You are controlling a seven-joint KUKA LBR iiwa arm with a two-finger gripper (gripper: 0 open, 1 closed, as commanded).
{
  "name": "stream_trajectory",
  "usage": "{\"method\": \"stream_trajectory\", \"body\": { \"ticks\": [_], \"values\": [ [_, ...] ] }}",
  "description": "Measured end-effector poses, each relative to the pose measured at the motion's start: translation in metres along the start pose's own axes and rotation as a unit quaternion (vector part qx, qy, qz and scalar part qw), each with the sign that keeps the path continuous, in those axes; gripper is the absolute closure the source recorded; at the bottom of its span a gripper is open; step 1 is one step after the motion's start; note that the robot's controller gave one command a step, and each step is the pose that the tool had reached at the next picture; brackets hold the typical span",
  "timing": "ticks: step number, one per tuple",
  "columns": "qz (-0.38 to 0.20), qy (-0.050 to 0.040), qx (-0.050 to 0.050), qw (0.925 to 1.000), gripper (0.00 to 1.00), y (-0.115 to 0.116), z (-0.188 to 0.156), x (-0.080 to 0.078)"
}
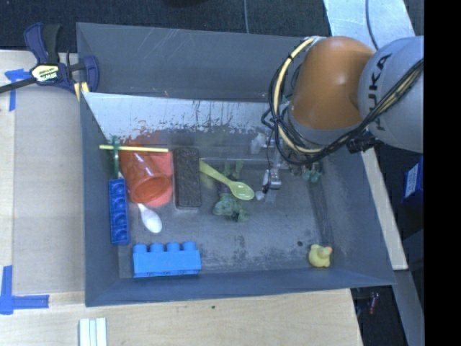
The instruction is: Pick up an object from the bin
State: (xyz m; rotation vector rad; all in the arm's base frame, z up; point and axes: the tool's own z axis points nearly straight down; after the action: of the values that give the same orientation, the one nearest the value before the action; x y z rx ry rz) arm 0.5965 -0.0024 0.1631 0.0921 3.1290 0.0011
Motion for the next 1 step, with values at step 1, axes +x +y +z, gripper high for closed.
{"method": "stream_trajectory", "body": {
  "ticks": [1],
  "values": [
    [-0.053, -0.0074, -0.001, 0.9986, 1.0, 0.0245, 0.0629, -0.0052]
  ]
}}
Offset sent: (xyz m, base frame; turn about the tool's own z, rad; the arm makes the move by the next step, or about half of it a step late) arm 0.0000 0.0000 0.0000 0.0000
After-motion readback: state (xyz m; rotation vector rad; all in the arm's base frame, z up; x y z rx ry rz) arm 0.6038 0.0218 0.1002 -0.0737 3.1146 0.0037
